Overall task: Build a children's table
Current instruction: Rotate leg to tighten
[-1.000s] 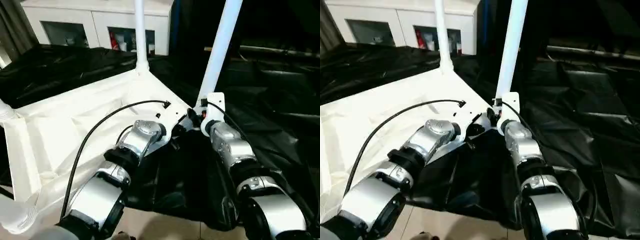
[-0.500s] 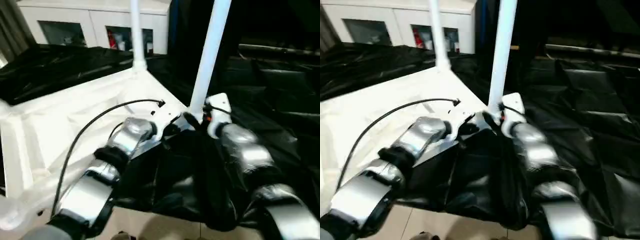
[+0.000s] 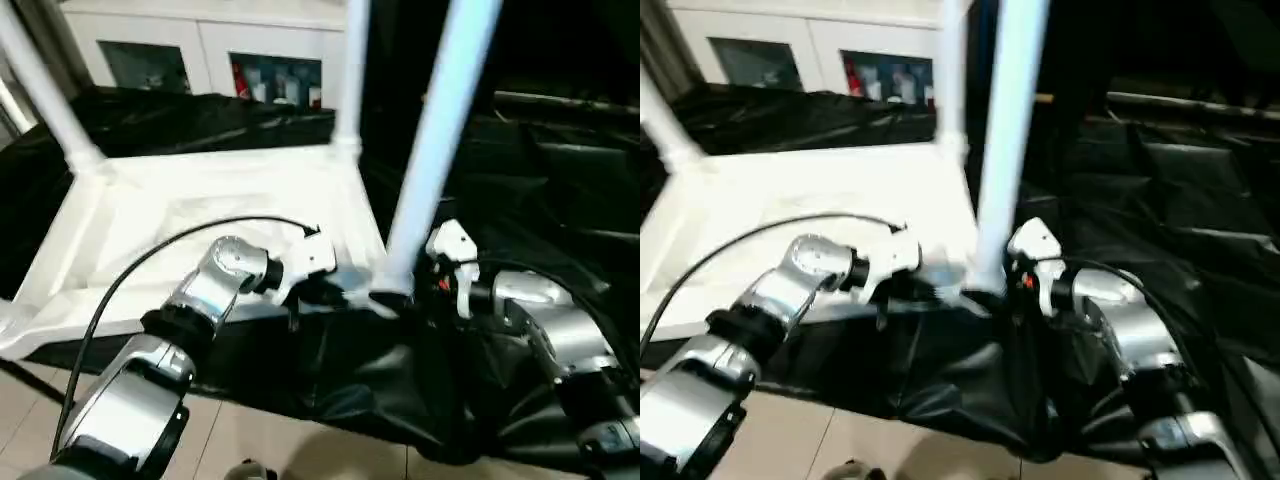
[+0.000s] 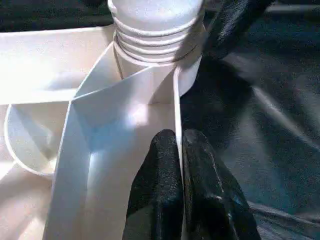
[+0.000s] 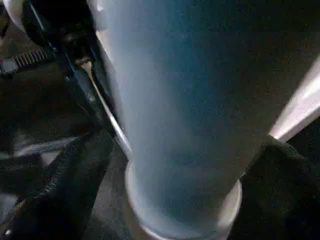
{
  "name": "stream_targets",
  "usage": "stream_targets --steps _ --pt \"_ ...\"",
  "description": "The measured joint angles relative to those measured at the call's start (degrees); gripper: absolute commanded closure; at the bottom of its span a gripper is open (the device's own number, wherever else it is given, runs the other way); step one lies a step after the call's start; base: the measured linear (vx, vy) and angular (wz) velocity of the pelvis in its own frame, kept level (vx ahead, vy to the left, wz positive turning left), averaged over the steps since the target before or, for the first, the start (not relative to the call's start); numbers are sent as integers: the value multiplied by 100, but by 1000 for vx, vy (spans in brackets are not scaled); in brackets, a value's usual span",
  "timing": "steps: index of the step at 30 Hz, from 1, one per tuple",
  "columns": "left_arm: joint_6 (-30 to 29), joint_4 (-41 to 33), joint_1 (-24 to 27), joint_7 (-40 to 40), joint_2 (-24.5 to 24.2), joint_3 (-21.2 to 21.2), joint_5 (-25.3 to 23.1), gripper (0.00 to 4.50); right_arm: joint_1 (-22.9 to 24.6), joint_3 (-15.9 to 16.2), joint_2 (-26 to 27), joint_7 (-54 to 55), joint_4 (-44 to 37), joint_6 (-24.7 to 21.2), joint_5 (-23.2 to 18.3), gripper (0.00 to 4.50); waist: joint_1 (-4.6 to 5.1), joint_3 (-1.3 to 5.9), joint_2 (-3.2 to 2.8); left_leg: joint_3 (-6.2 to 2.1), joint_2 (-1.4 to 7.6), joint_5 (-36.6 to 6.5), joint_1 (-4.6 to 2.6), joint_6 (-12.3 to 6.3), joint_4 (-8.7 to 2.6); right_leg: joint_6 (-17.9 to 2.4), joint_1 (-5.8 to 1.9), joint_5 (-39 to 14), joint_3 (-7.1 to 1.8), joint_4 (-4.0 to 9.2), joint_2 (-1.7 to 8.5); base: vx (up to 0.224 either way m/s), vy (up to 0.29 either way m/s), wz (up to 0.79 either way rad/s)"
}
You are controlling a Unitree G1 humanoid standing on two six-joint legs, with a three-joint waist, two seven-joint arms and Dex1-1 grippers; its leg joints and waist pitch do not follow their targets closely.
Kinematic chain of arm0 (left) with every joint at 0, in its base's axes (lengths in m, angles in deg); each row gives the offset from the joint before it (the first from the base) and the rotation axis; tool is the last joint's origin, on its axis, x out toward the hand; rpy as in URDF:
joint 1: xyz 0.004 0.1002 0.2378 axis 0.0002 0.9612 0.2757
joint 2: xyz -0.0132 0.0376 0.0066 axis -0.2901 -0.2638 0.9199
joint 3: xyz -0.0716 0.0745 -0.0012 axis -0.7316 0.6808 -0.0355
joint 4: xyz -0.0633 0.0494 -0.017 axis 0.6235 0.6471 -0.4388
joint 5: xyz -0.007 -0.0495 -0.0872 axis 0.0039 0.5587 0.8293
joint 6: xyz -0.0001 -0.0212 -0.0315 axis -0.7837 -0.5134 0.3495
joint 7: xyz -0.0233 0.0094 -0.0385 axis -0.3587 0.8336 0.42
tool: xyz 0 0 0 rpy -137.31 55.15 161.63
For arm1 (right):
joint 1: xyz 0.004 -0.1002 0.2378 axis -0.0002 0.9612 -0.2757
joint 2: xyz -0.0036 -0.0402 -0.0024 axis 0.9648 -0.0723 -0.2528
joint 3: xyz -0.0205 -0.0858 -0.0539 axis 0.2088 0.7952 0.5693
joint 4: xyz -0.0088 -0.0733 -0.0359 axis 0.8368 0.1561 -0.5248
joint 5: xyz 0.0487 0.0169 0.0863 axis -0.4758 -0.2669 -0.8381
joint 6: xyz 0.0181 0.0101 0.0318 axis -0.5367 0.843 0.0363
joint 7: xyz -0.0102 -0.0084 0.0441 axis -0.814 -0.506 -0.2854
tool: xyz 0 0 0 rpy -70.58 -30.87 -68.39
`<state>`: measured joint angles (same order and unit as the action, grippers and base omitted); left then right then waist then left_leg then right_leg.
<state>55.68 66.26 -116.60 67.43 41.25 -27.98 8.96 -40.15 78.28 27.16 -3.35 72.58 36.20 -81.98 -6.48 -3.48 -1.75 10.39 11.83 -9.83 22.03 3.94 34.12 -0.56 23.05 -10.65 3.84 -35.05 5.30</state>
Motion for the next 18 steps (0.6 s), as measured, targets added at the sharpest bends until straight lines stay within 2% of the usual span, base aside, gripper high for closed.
stream_targets --steps 4,6,10,11,18 --pt "8 -4 0 27 -20 0 1 450 0 62 -9 -26 2 4 34 17 4 2 -4 0 0 0 0 0 0 1 1 0 0 -1 0 0 0 0" --pt "11 -4 0 27 -19 -1 -1 450 -1 62 -11 -20 2 19 68 51 6 2 -4 0 0 0 0 0 0 1 1 0 0 -1 0 0 0 0" --pt "9 -9 0 28 -19 -2 -1 450 -1 62 -21 -35 2 12 82 65 3 2 -4 0 0 0 0 0 0 1 1 0 0 -1 0 0 0 0" --pt "6 -13 0 29 -19 -2 -2 450 -1 62 -21 -35 2 7 82 90 3 2 -4 0 0 0 0 0 0 1 1 0 0 0 0 0 0 0" --pt "-9 -62 17 38 -32 -2 -3 450 -1 61 -15 39 5 12 128 139 4 2 -4 0 0 0 0 0 0 1 2 -1 0 0 0 0 0 0"
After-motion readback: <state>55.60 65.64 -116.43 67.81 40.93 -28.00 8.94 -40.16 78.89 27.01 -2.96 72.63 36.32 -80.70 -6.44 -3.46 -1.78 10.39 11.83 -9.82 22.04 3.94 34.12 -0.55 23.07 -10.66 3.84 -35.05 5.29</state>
